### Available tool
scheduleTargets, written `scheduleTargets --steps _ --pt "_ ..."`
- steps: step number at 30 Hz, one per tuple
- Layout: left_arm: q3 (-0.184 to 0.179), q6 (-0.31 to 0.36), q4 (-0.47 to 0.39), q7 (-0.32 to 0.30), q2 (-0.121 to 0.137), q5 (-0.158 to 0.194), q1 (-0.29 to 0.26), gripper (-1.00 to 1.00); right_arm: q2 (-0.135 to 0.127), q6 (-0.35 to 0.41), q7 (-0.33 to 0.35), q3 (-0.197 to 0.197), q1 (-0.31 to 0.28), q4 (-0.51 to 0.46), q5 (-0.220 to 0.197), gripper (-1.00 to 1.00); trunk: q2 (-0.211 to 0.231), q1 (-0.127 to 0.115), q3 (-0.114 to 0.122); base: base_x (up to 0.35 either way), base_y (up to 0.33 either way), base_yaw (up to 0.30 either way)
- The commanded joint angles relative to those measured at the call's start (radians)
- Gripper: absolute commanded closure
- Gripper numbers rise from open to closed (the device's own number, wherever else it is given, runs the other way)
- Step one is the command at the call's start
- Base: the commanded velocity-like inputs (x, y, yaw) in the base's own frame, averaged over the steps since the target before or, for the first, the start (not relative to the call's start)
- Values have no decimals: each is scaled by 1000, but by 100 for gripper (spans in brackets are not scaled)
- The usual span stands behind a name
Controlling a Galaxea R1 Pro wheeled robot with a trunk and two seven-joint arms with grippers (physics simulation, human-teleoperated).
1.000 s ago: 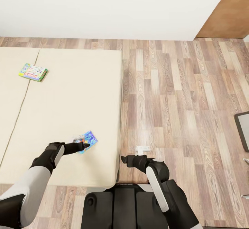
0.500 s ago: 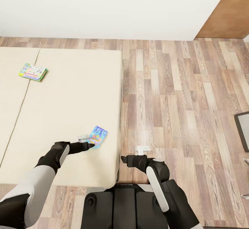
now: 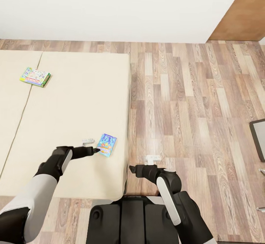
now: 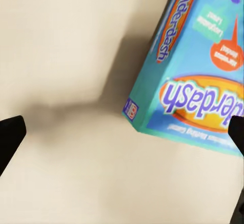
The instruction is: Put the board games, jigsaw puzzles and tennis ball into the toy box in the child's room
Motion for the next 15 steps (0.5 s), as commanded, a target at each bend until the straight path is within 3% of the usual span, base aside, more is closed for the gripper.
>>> scheduleTargets --steps 1,4,8,15 --pt "4 7 -5 -17 2 -6 0 -100 0 4 -10 1 0 -1 -10 -100 -2 1 -1 0 0 0" --pt "5 9 -14 -88 28 -8 0 -100 0 4 -10 1 0 -1 -10 -100 -2 1 -1 0 0 0" --pt "6 11 -27 -132 49 -9 -1 -100 0 5 -10 1 0 -1 -10 -100 -2 1 -1 0 0 0" --pt "9 11 -39 -110 52 -10 -1 -100 0 4 -10 1 0 -1 -10 -100 -2 1 -1 0 0 0"
